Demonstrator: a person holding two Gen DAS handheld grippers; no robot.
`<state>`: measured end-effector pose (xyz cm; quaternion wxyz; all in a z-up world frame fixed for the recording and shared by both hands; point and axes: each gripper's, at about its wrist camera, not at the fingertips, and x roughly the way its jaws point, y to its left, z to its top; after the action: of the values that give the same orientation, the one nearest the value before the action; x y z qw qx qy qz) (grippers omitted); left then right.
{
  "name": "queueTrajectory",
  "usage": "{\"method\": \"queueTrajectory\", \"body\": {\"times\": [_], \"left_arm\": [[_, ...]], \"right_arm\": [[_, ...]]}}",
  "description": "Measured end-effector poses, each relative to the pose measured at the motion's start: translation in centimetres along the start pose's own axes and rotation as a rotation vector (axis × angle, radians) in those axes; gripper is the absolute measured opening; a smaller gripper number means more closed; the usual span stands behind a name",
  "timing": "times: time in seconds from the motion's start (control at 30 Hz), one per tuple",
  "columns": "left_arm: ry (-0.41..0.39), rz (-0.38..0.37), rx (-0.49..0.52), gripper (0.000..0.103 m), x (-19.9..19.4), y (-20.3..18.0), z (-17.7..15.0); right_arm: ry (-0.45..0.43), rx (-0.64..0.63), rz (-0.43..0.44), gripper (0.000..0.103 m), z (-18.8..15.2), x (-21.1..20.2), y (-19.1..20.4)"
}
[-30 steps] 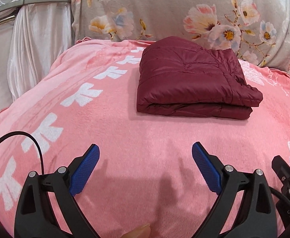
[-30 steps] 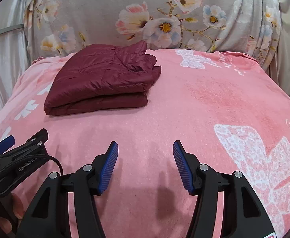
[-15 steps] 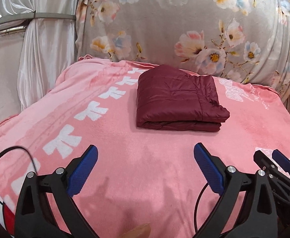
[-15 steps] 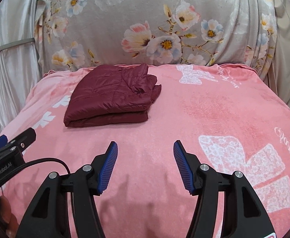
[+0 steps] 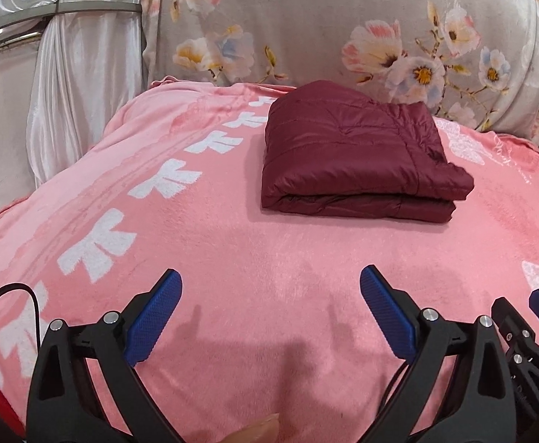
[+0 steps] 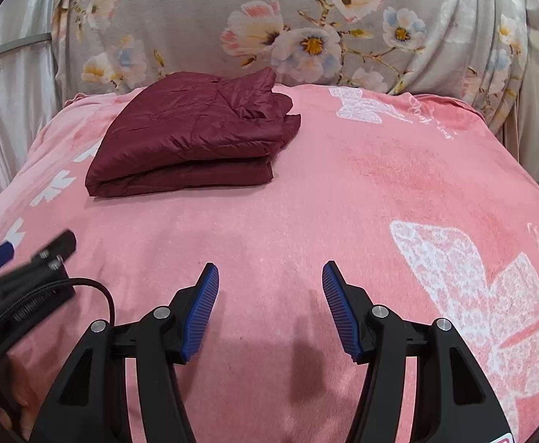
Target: Fold large clothes
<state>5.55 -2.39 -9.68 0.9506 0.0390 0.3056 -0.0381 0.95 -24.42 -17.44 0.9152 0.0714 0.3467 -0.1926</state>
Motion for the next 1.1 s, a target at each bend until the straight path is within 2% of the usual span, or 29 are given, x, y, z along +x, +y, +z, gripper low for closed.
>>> {"method": "queueTrajectory", "body": {"times": [0.1, 0.23, 0.4, 1.1], "left_arm": [[0.037, -0.002, 0.018, 0.095, 0.99, -0.48, -0.76], [0.044, -0.01, 0.018, 0.095, 1.28, -0.5, -0.77], [0.039, -0.009, 0.018, 0.095, 1.26, -0.55, -0.84], [0.011, -0.002, 0.046, 0.094, 0.84, -1.0, -0.92]], "right_arm": [[0.027, 0.02, -0.005, 0.057, -0.15, 0.58, -0.4], [0.021, 0.005, -0.019, 0.057, -0.31, 0.53, -0.17], [0.003, -0.031, -0.038, 0.057, -0.41, 0.23, 0.5], [0.001, -0.032, -0.04, 0.057, -0.42, 0.15, 0.46]]}}
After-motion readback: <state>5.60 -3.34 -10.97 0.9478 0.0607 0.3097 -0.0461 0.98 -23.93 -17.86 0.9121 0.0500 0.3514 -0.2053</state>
